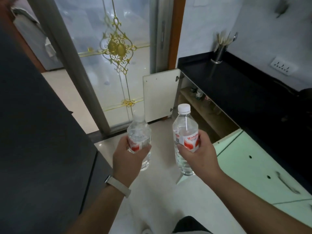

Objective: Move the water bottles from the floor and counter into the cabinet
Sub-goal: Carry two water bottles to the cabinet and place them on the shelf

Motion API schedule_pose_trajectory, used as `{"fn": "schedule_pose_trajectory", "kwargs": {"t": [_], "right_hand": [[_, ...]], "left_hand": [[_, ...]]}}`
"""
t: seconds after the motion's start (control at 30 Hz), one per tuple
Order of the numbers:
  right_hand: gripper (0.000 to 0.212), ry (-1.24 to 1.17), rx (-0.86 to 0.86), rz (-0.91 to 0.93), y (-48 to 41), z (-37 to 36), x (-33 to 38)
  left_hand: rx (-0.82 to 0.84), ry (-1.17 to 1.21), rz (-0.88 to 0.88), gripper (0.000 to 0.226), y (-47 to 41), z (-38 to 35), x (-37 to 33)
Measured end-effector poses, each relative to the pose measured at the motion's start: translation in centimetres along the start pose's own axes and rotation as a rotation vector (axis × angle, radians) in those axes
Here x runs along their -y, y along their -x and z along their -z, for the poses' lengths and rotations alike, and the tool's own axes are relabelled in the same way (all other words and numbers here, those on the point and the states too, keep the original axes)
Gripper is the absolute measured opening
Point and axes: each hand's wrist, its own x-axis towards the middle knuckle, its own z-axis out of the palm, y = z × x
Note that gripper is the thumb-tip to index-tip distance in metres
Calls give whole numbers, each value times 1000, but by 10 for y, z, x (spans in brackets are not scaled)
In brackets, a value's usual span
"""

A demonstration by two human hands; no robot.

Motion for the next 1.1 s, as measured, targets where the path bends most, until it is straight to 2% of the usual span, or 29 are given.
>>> {"fn": "schedule_pose_trajectory", "kwargs": {"t": [0.43,0.57,0.83,1.1], "right_hand": [[53,-66,-32,-92,-141,-50,-10],[43,-103,-44,-144,-207,-53,-11],[54,-102,-155,-206,-310,-35,-25],[54,-41,-303,-275,-358,-13,-37]], "left_hand": [[132,-125,-17,44,-136,-50,-4],[186,-153,-2,40,-194,-80,-19],[282,-241,-44,43,-285,-154,-38],[457,-327,-96,41,-336,-206,-60]]}}
